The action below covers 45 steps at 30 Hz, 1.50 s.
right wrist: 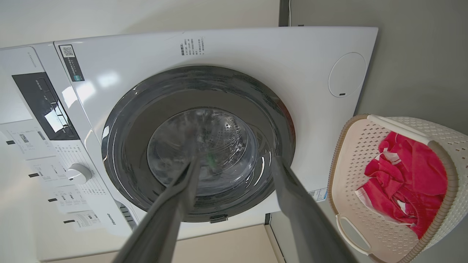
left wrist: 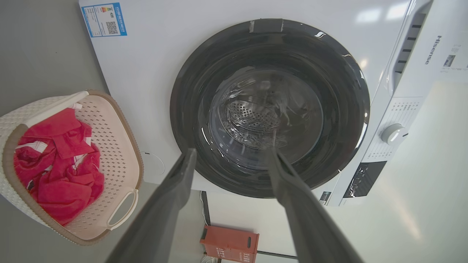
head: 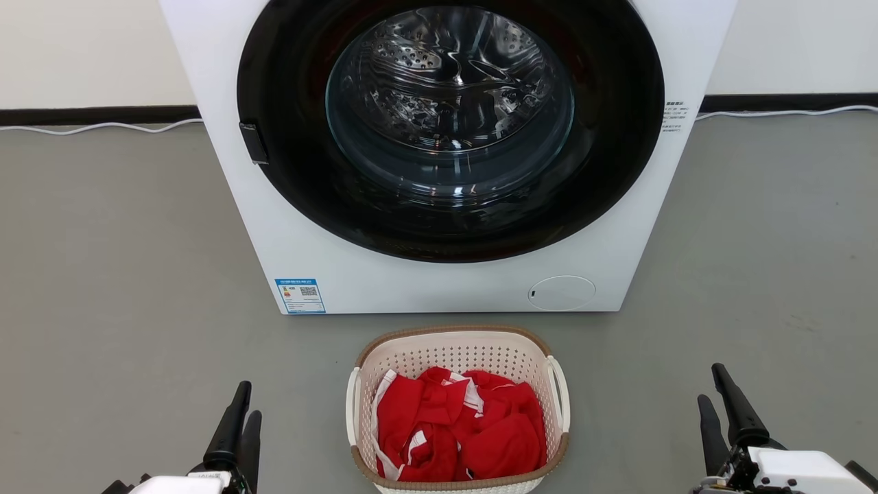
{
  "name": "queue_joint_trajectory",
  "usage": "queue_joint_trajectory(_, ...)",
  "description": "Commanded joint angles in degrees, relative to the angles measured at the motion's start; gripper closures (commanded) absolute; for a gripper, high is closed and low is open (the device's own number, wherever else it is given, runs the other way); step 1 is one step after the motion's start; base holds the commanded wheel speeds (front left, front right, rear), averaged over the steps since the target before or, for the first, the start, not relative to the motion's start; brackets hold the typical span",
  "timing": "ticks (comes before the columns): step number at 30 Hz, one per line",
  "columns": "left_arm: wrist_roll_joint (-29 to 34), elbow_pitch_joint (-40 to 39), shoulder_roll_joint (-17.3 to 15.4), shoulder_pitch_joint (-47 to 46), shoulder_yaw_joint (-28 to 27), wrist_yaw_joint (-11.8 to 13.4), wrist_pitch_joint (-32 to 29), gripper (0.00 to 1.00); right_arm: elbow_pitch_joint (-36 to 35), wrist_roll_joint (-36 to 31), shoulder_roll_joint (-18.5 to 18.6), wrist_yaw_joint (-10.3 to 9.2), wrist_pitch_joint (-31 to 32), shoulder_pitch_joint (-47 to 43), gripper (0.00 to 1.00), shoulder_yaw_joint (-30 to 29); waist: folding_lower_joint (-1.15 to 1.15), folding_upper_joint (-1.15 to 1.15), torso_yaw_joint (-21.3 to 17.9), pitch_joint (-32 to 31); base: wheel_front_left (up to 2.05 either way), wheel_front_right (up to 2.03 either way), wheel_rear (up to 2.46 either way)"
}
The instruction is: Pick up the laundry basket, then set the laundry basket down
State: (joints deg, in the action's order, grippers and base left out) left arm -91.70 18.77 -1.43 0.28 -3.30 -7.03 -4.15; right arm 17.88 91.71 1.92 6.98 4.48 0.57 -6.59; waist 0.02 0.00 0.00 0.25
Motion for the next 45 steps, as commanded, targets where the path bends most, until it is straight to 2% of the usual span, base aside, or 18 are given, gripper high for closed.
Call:
queue_joint_trajectory(1, 0.62, -1.73, -0.36, -1.79, 0.19, -0.07, 0.43, 0.0, -1.91, -0.51, 0.44, 0.1, -0.9, 1.39, 0.0, 0.48, -0.01, 0.0, 0.0, 0.03, 0.0, 0.0, 0.0)
queue_joint_trajectory(12, 3.09, -1.63, -0.46, -1.81, 0.6, -0.11, 2.12, 0.0, -2.87, -4.82, 0.49, 0.14, -2.58, 1.27, 0.0, 0.91, -0.01, 0.0, 0.07, 0.07, 0.0, 0.0, 0.0)
queue_joint_trajectory(22, 9.3, -1.63, -0.57, -1.95, 0.37, -0.09, 3.97, 0.0, -3.75, -14.09, 0.54, 0.18, -4.42, 1.35, 0.0, 1.73, -0.01, 0.0, 0.11, -0.02, 0.0, 0.0, 0.0)
queue_joint_trajectory(45, 28.06, -4.02, -0.79, -1.56, 2.14, 4.16, 7.83, 0.0, -4.8, -37.24, 1.53, 0.26, -8.25, 1.85, 0.0, 4.71, -0.01, 0.0, 0.17, -0.23, 0.0, 0.0, 0.0)
